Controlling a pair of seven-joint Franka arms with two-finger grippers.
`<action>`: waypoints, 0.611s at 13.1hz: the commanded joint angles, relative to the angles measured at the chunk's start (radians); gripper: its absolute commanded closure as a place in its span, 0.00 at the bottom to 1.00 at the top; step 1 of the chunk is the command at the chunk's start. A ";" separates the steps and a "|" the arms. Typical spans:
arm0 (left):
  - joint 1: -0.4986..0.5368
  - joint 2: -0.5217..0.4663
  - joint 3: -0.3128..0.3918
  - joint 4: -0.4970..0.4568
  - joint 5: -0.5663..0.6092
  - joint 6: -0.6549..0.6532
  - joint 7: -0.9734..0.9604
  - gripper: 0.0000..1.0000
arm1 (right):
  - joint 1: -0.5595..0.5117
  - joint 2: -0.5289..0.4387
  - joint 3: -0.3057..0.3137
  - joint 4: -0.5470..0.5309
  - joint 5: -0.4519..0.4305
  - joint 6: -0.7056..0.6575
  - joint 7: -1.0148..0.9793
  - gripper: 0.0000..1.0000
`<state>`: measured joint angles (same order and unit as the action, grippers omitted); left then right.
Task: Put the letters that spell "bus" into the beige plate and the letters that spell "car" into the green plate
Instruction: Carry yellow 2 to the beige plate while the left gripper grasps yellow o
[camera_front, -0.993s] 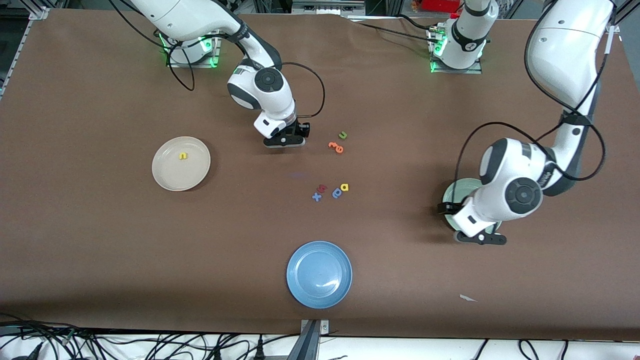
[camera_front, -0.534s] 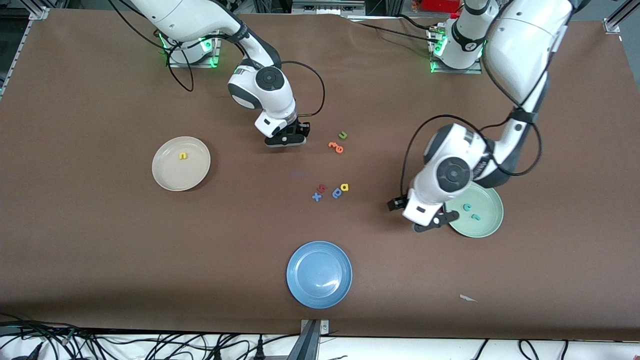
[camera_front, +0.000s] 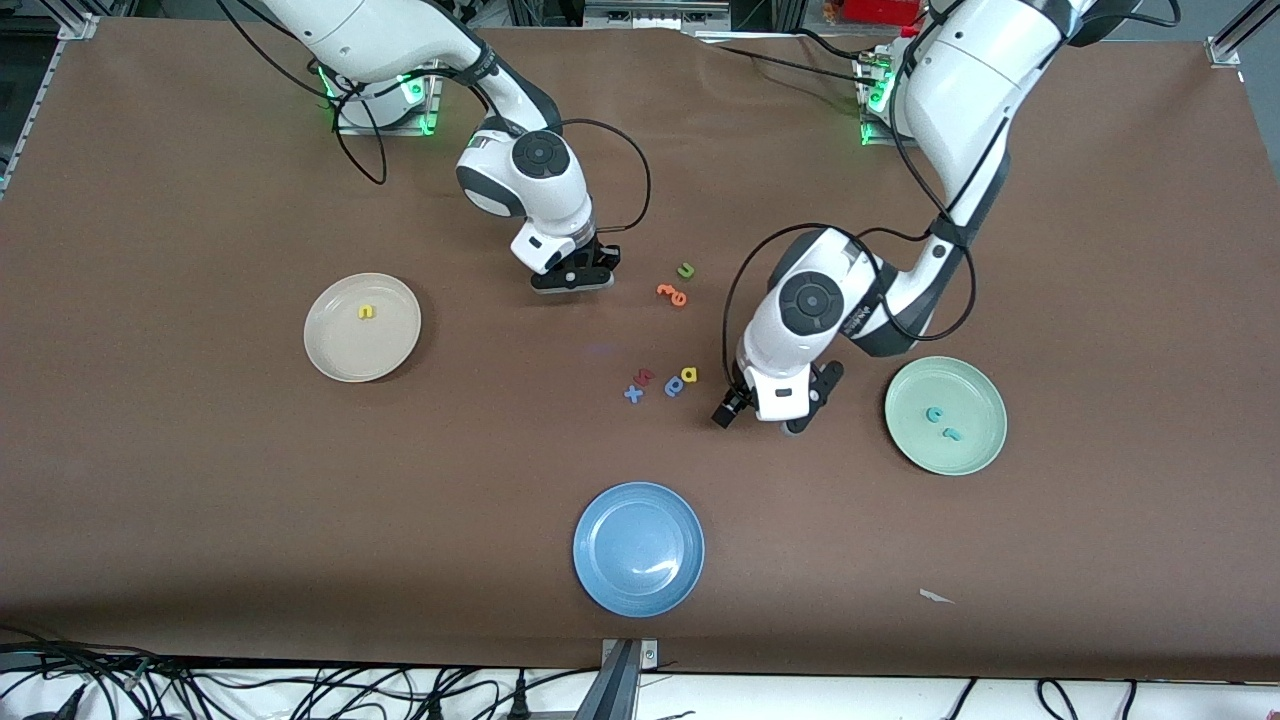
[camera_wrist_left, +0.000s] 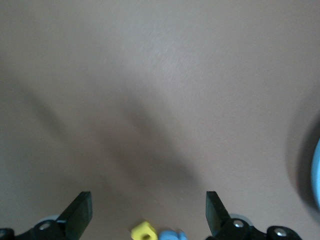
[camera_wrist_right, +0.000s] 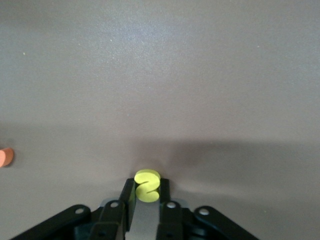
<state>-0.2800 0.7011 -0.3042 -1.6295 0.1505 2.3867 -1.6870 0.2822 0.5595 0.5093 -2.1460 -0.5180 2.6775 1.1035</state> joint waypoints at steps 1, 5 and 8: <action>-0.037 -0.012 0.017 -0.012 0.000 0.043 -0.265 0.00 | 0.009 -0.033 -0.009 -0.011 -0.022 0.007 0.027 1.00; -0.067 0.017 0.019 -0.007 0.081 0.042 -0.605 0.00 | -0.082 -0.191 -0.006 -0.084 -0.002 -0.085 -0.124 1.00; -0.093 0.055 0.017 0.000 0.165 0.042 -0.775 0.00 | -0.176 -0.303 -0.005 -0.208 0.003 -0.091 -0.290 1.00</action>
<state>-0.3436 0.7321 -0.2996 -1.6332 0.2709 2.4146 -2.3578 0.1629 0.3654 0.4963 -2.2314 -0.5189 2.5851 0.9071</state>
